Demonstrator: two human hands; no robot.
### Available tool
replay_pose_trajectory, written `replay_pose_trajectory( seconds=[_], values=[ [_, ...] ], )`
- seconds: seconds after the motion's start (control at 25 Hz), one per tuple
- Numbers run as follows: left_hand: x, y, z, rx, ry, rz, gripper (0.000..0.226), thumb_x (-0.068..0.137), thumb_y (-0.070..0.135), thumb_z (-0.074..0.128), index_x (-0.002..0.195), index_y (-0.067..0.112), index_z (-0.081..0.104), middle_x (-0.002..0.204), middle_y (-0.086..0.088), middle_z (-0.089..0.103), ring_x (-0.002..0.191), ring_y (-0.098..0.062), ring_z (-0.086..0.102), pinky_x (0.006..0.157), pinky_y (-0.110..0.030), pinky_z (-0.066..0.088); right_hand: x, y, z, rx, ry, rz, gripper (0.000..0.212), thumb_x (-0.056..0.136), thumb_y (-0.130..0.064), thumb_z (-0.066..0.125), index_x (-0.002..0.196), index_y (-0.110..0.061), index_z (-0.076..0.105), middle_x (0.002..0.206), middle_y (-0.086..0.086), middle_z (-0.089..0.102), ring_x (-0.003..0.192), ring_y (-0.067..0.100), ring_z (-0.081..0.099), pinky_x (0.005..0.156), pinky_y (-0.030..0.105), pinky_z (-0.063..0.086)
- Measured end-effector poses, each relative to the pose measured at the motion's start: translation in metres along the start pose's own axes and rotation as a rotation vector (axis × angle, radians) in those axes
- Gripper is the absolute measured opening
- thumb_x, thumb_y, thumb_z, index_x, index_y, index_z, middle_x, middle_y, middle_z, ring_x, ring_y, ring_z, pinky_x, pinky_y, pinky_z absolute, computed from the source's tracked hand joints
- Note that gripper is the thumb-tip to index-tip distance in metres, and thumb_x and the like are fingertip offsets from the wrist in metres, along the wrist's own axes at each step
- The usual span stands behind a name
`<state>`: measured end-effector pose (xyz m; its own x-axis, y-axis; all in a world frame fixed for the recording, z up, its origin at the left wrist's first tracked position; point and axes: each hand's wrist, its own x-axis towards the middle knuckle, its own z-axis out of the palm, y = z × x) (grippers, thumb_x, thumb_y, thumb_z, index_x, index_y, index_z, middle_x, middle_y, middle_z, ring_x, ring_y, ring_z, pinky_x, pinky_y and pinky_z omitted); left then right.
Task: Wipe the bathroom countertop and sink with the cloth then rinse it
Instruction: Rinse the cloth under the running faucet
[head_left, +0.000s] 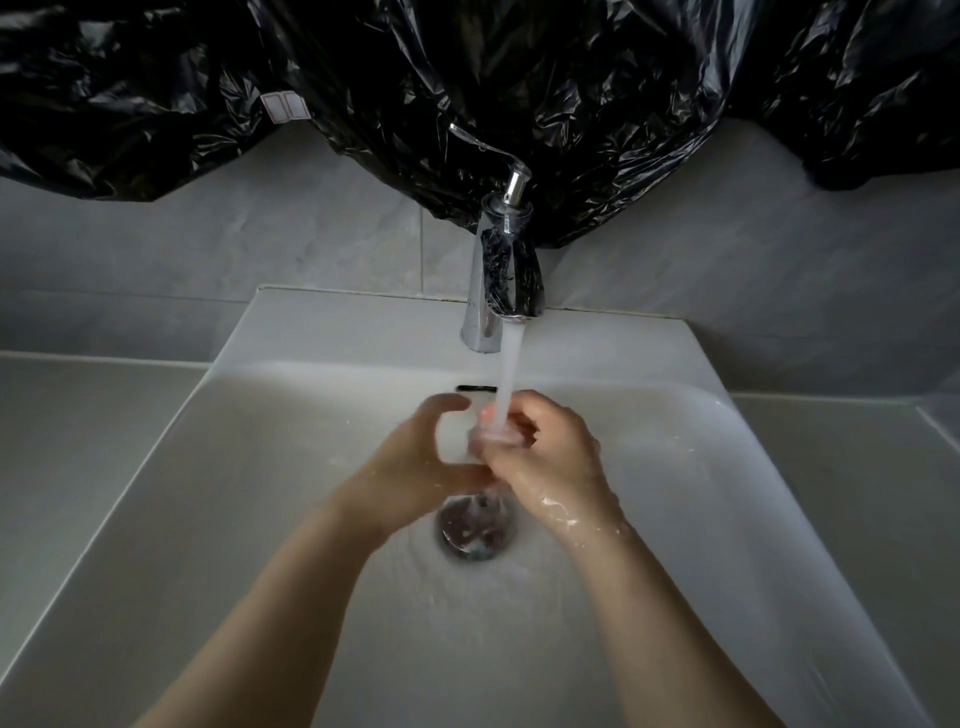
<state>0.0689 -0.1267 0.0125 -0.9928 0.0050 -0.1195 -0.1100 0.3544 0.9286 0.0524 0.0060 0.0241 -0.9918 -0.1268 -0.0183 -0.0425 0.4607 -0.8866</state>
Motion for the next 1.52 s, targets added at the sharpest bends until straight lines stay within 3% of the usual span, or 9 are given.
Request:
replay_pose_trajectory(
  seconds=[0.08, 0.2, 0.4, 0.6, 0.72, 0.84, 1.12, 1.28, 1.52],
  values=[
    [-0.005, 0.006, 0.011, -0.057, -0.217, 0.040, 0.035, 0.077, -0.002, 0.067, 0.104, 0.017, 0.056, 0.093, 0.000, 0.062, 0.087, -0.005, 0.060, 0.074, -0.020, 0.051, -0.002, -0.004, 0.003, 0.318, -0.057, -0.063, 0.024, 0.077, -0.004, 0.069, 0.071, -0.027, 0.067, 0.071, -0.011, 0.069, 0.071, 0.005, 0.065, 0.070, 0.027, 0.057],
    [-0.003, 0.005, 0.009, -0.397, -0.045, -0.173, 0.013, 0.082, 0.002, 0.059, 0.091, 0.010, 0.057, 0.078, -0.008, 0.063, 0.069, -0.017, 0.062, 0.068, -0.034, 0.054, 0.005, 0.003, 0.003, 0.642, 0.130, -0.001, 0.016, 0.085, -0.004, 0.064, 0.080, -0.018, 0.061, 0.071, -0.007, 0.066, 0.066, 0.005, 0.062, 0.062, 0.021, 0.049],
    [-0.004, 0.013, 0.009, -0.969, -0.077, -0.250, 0.020, 0.092, 0.024, 0.048, 0.090, 0.008, 0.060, 0.070, -0.006, 0.066, 0.056, -0.014, 0.063, 0.052, -0.023, 0.050, 0.003, 0.012, 0.021, 0.370, 0.080, 0.177, 0.021, 0.093, -0.041, 0.049, 0.093, -0.020, 0.053, 0.092, 0.004, 0.066, 0.085, 0.021, 0.066, 0.066, 0.036, 0.056],
    [-0.007, 0.018, 0.037, -0.755, 0.184, -0.377, 0.031, 0.098, 0.034, 0.039, 0.090, 0.010, 0.057, 0.045, 0.001, 0.054, 0.035, -0.015, 0.046, 0.035, -0.015, 0.033, -0.007, 0.010, 0.036, -0.139, 0.069, -0.110, 0.027, 0.092, -0.048, 0.044, 0.105, -0.025, 0.051, 0.096, -0.007, 0.050, 0.085, 0.013, 0.053, 0.072, 0.027, 0.043],
    [-0.003, 0.026, 0.042, -0.913, 0.181, -0.426, 0.046, 0.098, 0.045, 0.033, 0.092, 0.012, 0.064, 0.060, -0.003, 0.064, 0.056, -0.016, 0.060, 0.051, -0.024, 0.044, -0.002, 0.006, 0.035, 0.187, 0.059, 0.133, 0.026, 0.095, -0.043, 0.047, 0.077, -0.026, 0.053, 0.071, -0.010, 0.057, 0.071, 0.012, 0.057, 0.062, 0.023, 0.044],
    [0.004, 0.021, 0.044, -0.648, 0.256, -0.311, 0.043, 0.099, 0.029, 0.039, 0.061, 0.018, 0.055, 0.050, 0.001, 0.053, 0.043, -0.013, 0.050, 0.045, -0.023, 0.038, -0.003, 0.005, 0.030, 0.256, 0.071, 0.152, 0.042, 0.097, -0.039, 0.046, 0.056, -0.035, 0.053, 0.055, -0.014, 0.055, 0.064, 0.015, 0.054, 0.064, 0.031, 0.044],
    [0.005, 0.006, 0.021, -0.352, 0.192, -0.130, 0.017, 0.091, 0.020, 0.056, 0.080, 0.007, 0.058, 0.058, -0.005, 0.055, 0.040, -0.010, 0.047, 0.039, -0.019, 0.037, 0.010, 0.012, 0.013, 0.408, 0.016, 0.244, 0.028, 0.093, -0.041, 0.051, 0.081, -0.017, 0.056, 0.057, -0.009, 0.055, 0.056, 0.012, 0.052, 0.054, 0.024, 0.038],
    [0.005, 0.006, 0.003, -0.417, 0.316, -0.058, 0.023, 0.090, 0.016, 0.058, 0.072, 0.006, 0.066, 0.067, -0.010, 0.067, 0.058, -0.015, 0.057, 0.060, -0.021, 0.048, 0.008, 0.008, -0.003, 0.447, -0.034, 0.286, 0.008, 0.084, -0.008, 0.049, 0.082, -0.009, 0.057, 0.041, -0.010, 0.046, 0.038, 0.009, 0.041, 0.040, 0.015, 0.031],
    [-0.003, 0.014, -0.005, -0.608, 0.036, -0.085, 0.015, 0.089, 0.003, 0.052, 0.093, 0.009, 0.066, 0.084, -0.016, 0.064, 0.077, -0.027, 0.057, 0.066, -0.029, 0.053, -0.002, 0.004, -0.005, 0.267, -0.293, 0.138, 0.029, 0.073, -0.014, 0.071, 0.094, -0.030, 0.059, 0.084, -0.001, 0.071, 0.083, 0.014, 0.067, 0.074, 0.026, 0.048]
  ],
)
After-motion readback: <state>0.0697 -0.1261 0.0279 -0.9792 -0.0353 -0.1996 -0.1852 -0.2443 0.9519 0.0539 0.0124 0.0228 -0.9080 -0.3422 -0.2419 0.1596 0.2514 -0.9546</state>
